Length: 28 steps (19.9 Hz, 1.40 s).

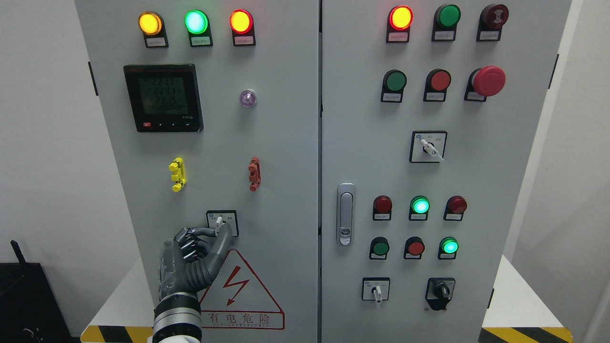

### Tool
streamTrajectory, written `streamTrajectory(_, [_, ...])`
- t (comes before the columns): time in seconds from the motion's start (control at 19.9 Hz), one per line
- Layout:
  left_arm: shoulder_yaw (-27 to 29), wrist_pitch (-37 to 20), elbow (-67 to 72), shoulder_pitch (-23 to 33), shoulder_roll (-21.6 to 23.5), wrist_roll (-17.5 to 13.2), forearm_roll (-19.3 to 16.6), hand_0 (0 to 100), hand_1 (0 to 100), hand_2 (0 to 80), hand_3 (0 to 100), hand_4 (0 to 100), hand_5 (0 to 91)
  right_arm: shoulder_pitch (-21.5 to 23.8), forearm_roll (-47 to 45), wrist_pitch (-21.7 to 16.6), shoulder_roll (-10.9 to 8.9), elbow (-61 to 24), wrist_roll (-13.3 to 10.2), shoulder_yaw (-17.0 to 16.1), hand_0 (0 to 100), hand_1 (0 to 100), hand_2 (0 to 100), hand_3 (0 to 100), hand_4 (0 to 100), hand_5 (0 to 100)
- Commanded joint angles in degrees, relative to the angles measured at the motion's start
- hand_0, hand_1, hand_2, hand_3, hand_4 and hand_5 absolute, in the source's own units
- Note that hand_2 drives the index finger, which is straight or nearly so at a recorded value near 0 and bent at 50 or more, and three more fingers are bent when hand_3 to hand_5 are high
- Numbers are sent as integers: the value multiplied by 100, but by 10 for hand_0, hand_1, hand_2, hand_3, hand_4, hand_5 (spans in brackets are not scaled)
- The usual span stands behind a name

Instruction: Turn on light switch 1

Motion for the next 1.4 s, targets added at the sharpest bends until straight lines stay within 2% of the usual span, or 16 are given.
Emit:
streamTrajectory(0.0, [-5,15,8,-18,-1,2,-11,220,680,568,914,949,821,0,-140,5,0,0,3,0,0,0,0,0,0,0])
streamTrajectory(1.05, [-49,103,61,-36,-1,-16,6,261,663,582,920,951,821,0,-140,5,0,0,3,0,0,0,0,0,0,0])
streamTrajectory(1.35, [-49,95,61,-36,-9,-25,6,312,657,582,920,952,821,0,-140,5,0,0,3,0,0,0,0,0,0,0])
